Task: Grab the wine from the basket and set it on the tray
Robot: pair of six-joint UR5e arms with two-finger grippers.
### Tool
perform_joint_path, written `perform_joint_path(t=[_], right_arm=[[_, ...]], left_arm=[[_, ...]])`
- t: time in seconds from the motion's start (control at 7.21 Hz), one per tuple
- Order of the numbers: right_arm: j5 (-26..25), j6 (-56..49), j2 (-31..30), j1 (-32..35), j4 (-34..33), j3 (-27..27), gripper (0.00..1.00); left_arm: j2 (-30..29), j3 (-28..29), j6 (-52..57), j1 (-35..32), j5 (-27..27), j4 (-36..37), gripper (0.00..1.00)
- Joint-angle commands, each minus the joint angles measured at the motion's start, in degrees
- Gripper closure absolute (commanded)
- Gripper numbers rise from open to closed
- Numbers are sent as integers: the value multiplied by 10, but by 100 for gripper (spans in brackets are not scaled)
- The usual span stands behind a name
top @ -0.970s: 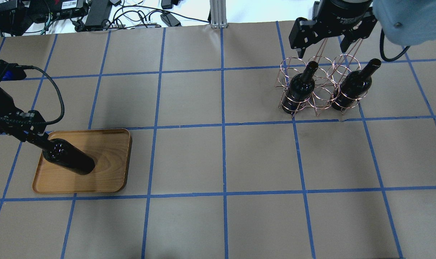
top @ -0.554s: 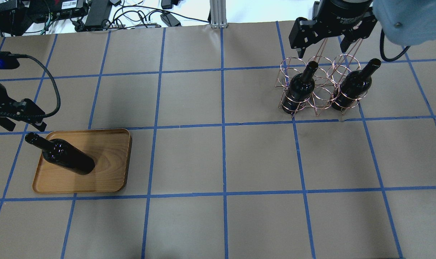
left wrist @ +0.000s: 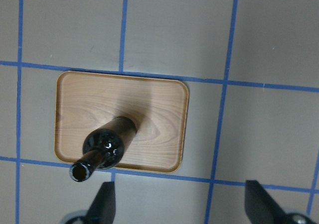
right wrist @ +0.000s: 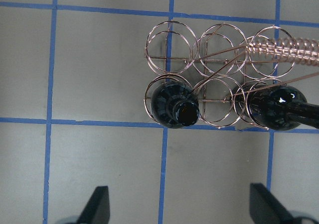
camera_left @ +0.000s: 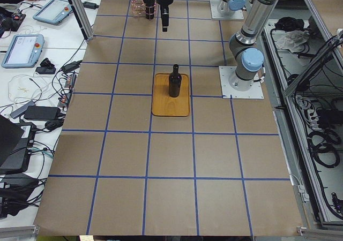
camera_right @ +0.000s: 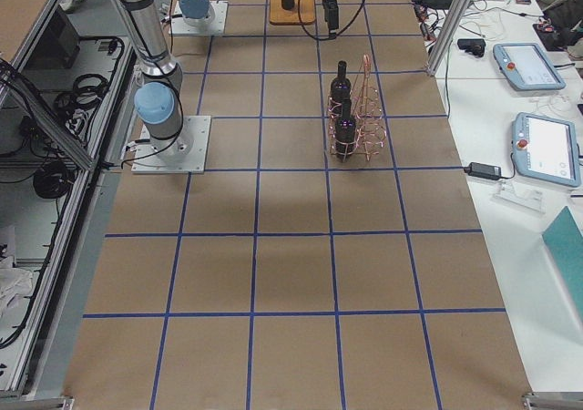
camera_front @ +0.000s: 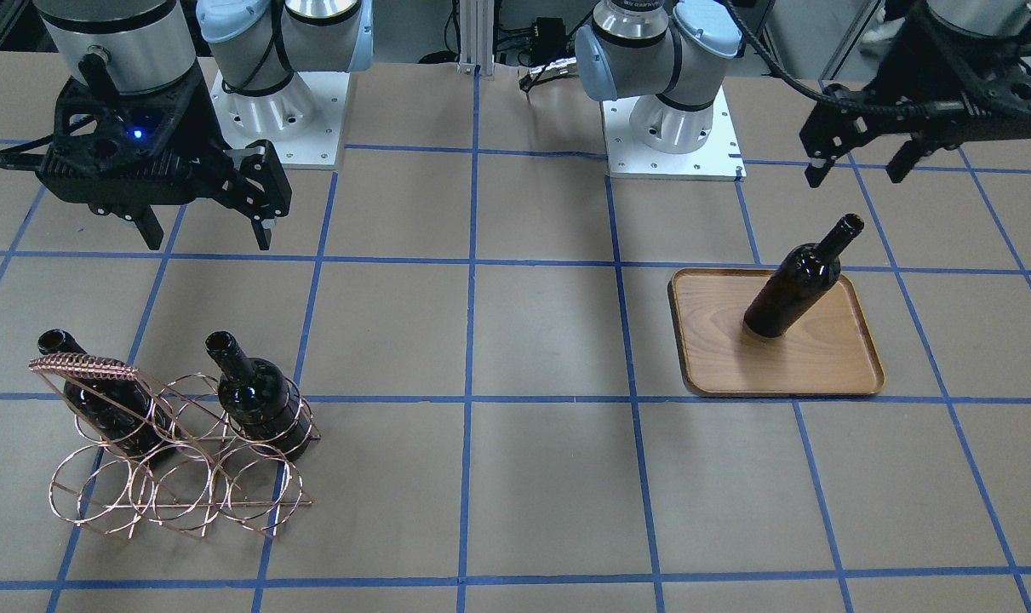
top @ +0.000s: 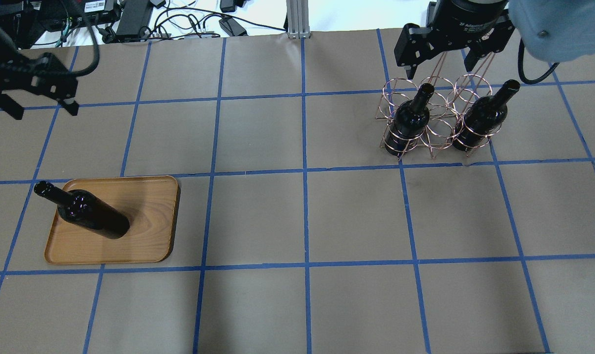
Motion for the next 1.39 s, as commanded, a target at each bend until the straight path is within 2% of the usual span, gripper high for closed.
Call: perform_joint_path(t=[0.0,0.42,0.69,1.25], right_arm=[[-1,-4,-3,1,1,-1,0],[1,-6,-6,0,4,-1,0],[4,-7,14,0,1,-1,0],[1,-6,10,1,9,0,0]], left_arm=[[-22,9,-134,-109,-9,30,0],[-38,9,-141,-125,-33,63,0],[-35,11,-138,-126,-16,60,0],[-28,9,-131,-125,-15,59,0]])
